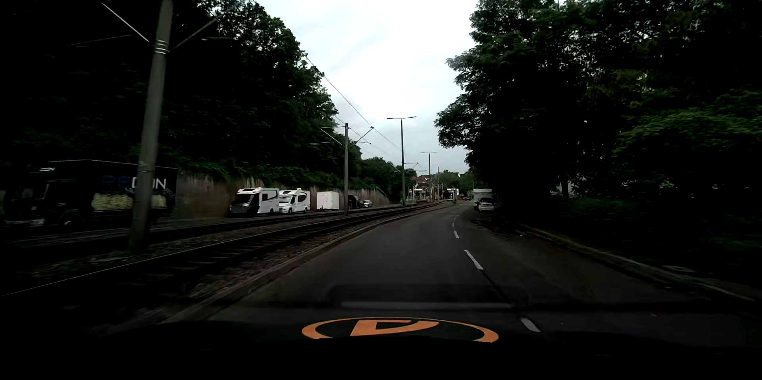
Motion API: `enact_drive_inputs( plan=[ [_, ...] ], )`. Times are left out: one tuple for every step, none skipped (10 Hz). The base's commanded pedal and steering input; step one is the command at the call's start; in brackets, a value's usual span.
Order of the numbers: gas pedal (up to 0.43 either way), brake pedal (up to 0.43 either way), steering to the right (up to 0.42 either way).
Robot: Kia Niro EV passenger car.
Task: Follow the waypoints while adhering to traffic rules and regulations
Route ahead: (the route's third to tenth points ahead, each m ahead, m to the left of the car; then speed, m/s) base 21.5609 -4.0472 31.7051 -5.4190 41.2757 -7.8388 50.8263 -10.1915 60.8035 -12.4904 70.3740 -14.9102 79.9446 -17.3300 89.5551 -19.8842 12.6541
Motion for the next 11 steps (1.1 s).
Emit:
enact_drive_inputs(
  plan=[
    [0.169, 0.000, 0.052],
    [0.169, 0.000, 0.051],
    [0.157, 0.000, 0.050],
    [0.157, 0.000, 0.050],
    [0.169, 0.000, 0.049],
    [0.130, 0.000, 0.048],
    [0.087, 0.000, 0.046],
    [0.087, 0.000, 0.045],
    [0.087, 0.000, 0.044],
    [0.087, 0.000, 0.041],
    [0.087, 0.000, 0.035]
  ],
)
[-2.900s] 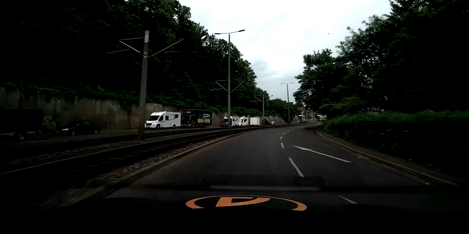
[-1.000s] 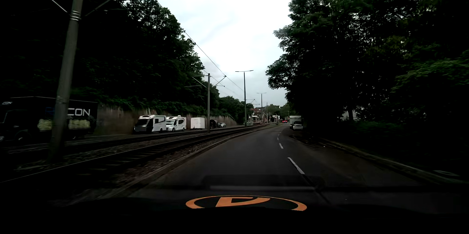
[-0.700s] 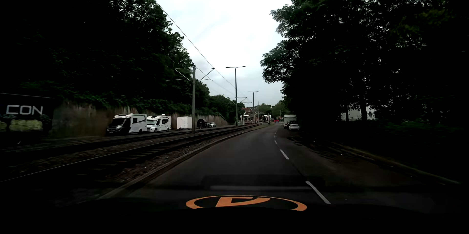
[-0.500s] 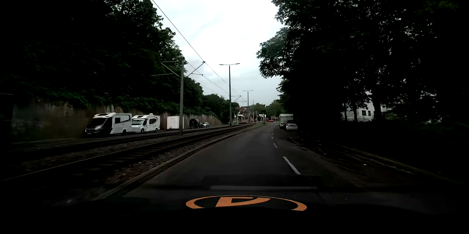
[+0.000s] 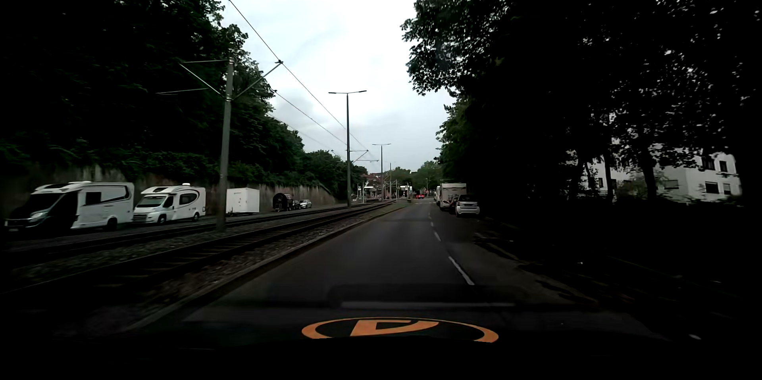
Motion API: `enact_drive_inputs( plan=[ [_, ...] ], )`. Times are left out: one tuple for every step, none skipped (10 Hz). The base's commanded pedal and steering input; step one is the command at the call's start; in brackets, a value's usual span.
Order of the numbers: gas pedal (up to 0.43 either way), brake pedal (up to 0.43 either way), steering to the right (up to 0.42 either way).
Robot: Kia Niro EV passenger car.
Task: Follow the waypoints while adhering to traffic rules and regulations
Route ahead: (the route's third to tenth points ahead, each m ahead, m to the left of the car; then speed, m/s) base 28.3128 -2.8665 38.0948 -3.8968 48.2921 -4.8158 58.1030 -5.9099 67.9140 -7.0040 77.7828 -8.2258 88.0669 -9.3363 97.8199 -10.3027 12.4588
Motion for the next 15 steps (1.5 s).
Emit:
enact_drive_inputs(
  plan=[
    [0.098, 0.000, 0.025],
    [0.098, 0.000, 0.021],
    [0.098, 0.000, 0.021],
    [0.098, 0.000, 0.019],
    [0.098, 0.000, 0.017],
    [0.098, 0.000, 0.016],
    [0.098, 0.000, 0.015],
    [0.098, 0.000, 0.015],
    [0.110, 0.000, 0.015],
    [0.110, 0.000, 0.015],
    [0.130, 0.000, 0.013],
    [0.138, 0.000, 0.011],
    [0.138, 0.000, 0.011],
    [0.138, 0.000, 0.011],
    [0.138, 0.000, 0.011]
  ],
)
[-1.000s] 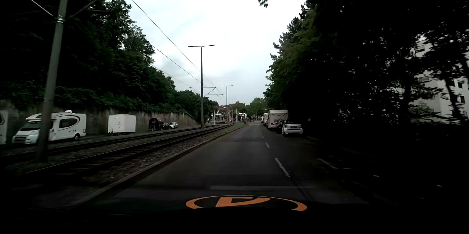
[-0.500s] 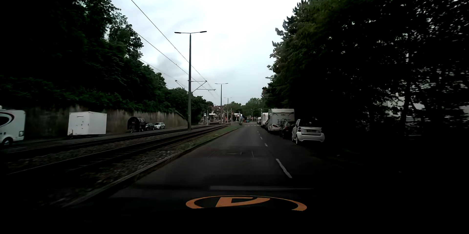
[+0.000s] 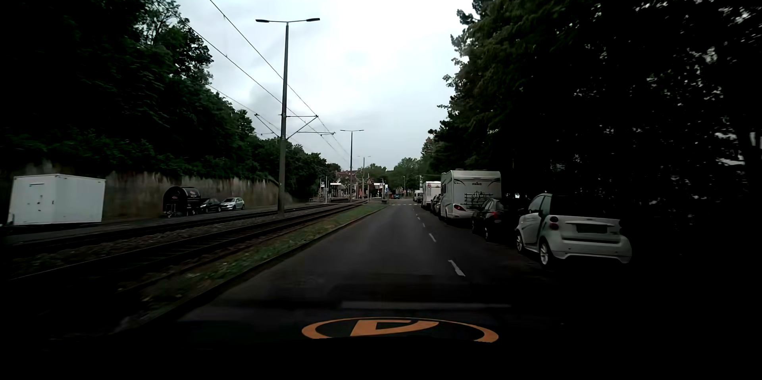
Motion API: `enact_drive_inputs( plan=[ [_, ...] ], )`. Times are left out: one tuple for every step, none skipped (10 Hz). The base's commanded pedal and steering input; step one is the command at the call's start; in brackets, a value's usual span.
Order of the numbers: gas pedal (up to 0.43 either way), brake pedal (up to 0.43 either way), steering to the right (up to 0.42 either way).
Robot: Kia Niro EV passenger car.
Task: Follow the waypoints while adhering to traffic rules and regulations
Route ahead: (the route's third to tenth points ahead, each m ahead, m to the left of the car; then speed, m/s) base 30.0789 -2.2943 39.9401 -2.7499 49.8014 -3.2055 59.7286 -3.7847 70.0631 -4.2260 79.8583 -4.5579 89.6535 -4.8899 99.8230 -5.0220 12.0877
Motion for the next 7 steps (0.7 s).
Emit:
enact_drive_inputs(
  plan=[
    [0.138, 0.000, 0.011],
    [0.130, 0.000, 0.011],
    [0.130, 0.000, 0.011],
    [0.130, 0.000, 0.011],
    [0.118, 0.000, 0.011],
    [0.118, 0.000, 0.008],
    [0.118, 0.000, 0.005]
  ],
)
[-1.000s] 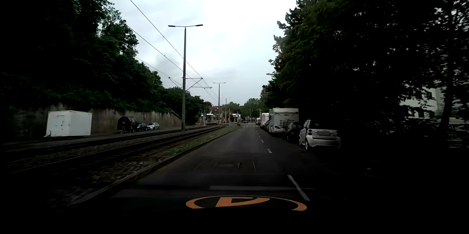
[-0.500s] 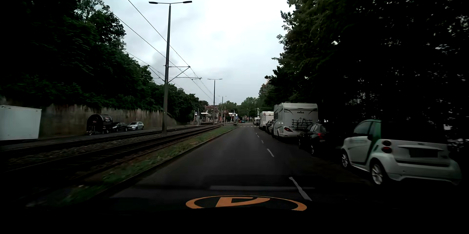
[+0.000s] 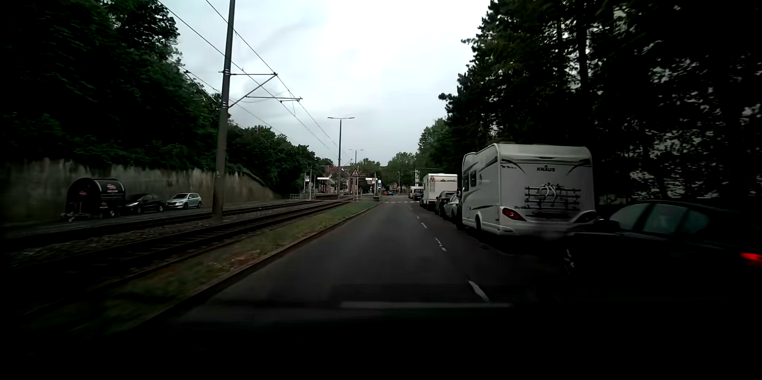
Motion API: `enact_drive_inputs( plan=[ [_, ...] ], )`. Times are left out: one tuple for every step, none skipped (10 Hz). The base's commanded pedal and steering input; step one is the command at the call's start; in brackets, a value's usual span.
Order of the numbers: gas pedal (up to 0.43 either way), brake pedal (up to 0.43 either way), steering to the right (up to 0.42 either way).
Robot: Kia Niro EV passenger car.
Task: Follow the waypoints while adhering to traffic rules and regulations
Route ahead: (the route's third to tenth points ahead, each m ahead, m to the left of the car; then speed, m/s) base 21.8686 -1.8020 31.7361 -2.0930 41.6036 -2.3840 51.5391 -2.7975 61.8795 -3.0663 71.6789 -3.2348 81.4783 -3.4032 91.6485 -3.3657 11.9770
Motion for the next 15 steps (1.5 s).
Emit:
enact_drive_inputs(
  plan=[
    [0.118, 0.000, 0.003],
    [0.110, 0.000, 0.002],
    [0.110, 0.000, 0.003],
    [0.079, 0.000, 0.004],
    [0.079, 0.000, 0.005],
    [0.079, 0.000, 0.005],
    [0.079, 0.000, 0.005],
    [0.079, 0.000, 0.005],
    [0.079, 0.000, 0.005],
    [0.079, 0.000, 0.005],
    [0.087, 0.000, 0.005],
    [0.087, 0.000, 0.004],
    [0.087, 0.000, 0.004],
    [0.087, 0.000, 0.004],
    [0.087, 0.000, 0.004]
  ],
)
